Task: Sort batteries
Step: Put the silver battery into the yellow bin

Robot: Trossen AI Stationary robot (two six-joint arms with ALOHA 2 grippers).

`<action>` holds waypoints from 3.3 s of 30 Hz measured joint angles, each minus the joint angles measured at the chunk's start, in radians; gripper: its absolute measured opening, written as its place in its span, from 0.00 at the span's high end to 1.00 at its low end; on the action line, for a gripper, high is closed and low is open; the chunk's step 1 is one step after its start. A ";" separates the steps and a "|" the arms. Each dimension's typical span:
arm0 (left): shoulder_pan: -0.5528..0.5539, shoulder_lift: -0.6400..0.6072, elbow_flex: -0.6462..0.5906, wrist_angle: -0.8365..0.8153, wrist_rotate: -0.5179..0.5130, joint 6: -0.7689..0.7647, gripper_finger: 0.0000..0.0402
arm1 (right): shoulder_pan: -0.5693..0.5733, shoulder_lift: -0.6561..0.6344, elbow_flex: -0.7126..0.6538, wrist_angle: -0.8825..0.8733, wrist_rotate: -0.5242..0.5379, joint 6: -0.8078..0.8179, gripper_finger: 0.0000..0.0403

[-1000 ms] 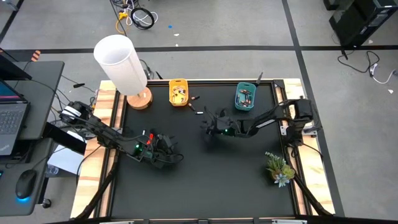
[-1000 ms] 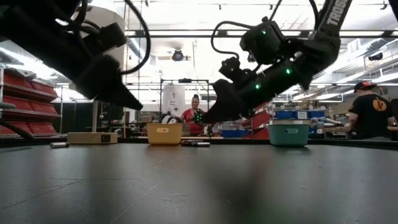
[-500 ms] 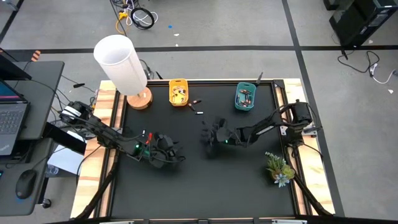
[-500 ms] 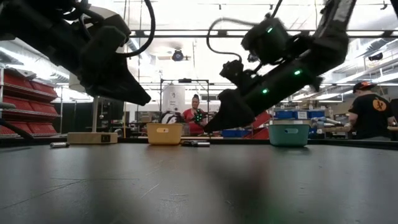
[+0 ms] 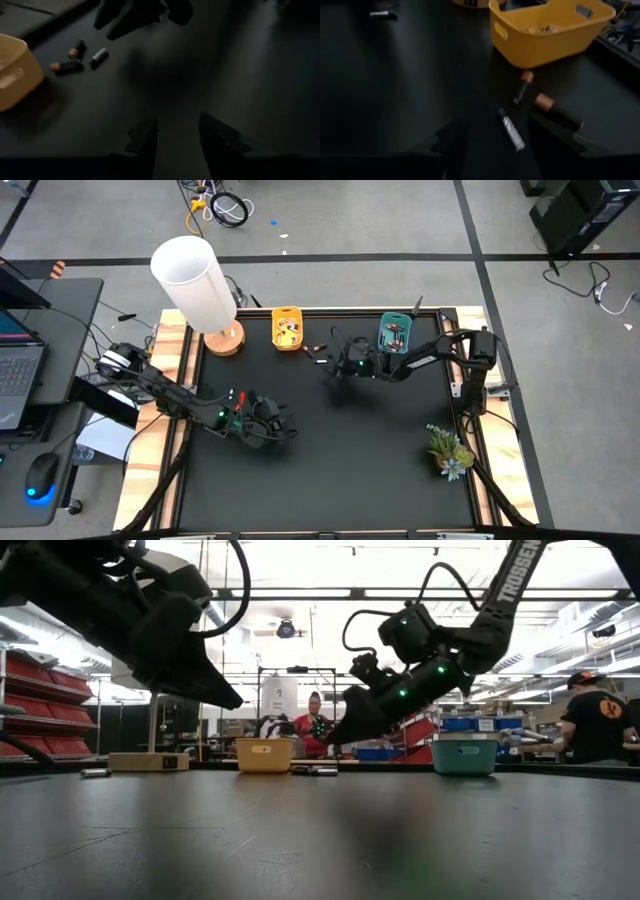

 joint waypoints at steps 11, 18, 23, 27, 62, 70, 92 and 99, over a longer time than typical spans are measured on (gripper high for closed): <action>0.044 0.000 0.000 0.003 -0.036 0.094 0.63 | -0.048 0.073 0.058 0.008 -0.066 -0.035 0.46; 0.050 0.000 0.000 0.012 -0.036 0.117 0.63 | -0.041 0.226 0.123 0.056 -0.054 0.011 0.47; 0.050 0.000 0.000 0.007 -0.017 0.119 0.63 | -0.027 0.254 0.132 0.062 -0.026 0.036 0.51; 0.050 0.000 0.000 0.008 -0.017 0.120 0.63 | -0.007 0.248 0.131 0.050 0.014 0.038 0.58; 0.050 0.044 0.000 -0.002 -0.022 0.516 0.63 | 0.161 0.105 0.143 -0.103 -0.148 0.096 0.93; 0.050 0.081 0.000 -0.001 -0.029 0.442 0.63 | 0.163 0.104 0.259 -0.195 -0.114 0.089 0.93; -0.114 -0.066 -0.091 -0.062 -0.169 0.175 0.63 | -0.104 0.387 1.114 -0.863 -0.068 0.012 0.93; -0.163 -0.188 -0.092 -0.282 -0.214 -0.021 0.63 | -0.154 0.509 1.290 -0.976 -0.090 0.027 0.68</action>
